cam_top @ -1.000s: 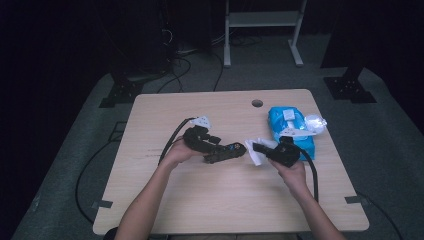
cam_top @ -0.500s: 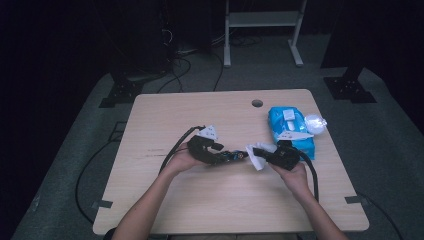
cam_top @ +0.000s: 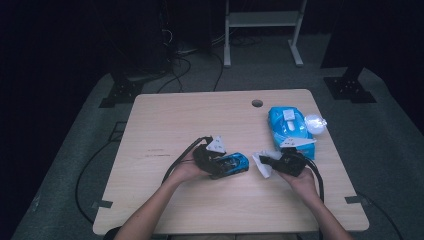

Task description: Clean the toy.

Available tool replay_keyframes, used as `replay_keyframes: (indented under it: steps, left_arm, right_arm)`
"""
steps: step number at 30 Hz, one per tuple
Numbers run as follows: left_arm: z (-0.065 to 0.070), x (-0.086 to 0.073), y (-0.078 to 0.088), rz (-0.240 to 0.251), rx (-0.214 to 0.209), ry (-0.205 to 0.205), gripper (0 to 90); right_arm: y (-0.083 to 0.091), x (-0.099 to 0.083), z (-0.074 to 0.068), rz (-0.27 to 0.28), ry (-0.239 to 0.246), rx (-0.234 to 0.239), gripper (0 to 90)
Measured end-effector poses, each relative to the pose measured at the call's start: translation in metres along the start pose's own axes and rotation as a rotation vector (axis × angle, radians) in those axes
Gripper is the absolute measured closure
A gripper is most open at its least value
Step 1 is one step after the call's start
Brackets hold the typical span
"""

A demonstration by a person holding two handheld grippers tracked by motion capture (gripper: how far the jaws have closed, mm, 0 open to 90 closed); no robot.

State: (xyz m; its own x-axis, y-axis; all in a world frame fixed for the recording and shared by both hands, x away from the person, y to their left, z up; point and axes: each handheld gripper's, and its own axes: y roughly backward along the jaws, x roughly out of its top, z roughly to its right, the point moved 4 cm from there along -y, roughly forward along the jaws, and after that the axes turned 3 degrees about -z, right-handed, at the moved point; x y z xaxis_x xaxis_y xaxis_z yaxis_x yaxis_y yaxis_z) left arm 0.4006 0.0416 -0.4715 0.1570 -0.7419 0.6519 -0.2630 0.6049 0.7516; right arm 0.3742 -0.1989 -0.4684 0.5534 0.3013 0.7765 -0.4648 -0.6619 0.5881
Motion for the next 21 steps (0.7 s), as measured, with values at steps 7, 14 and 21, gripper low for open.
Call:
replay_keyframes:
  steps: [7,14,21]
  left_arm:
    - [0.000,-0.003,0.006,0.030,-0.016,0.022,36.7]
    - [0.001,-0.002,0.012,0.063,-0.018,0.037,35.4]
    - [-0.002,-0.002,0.015,0.078,0.002,0.044,35.4]
  right_arm:
    - [0.002,-0.012,0.000,-0.039,0.023,-0.002,82.1]
    - [0.008,-0.020,0.003,-0.062,0.026,-0.003,81.8]
    - [0.016,-0.033,0.008,-0.106,0.054,-0.048,65.6]
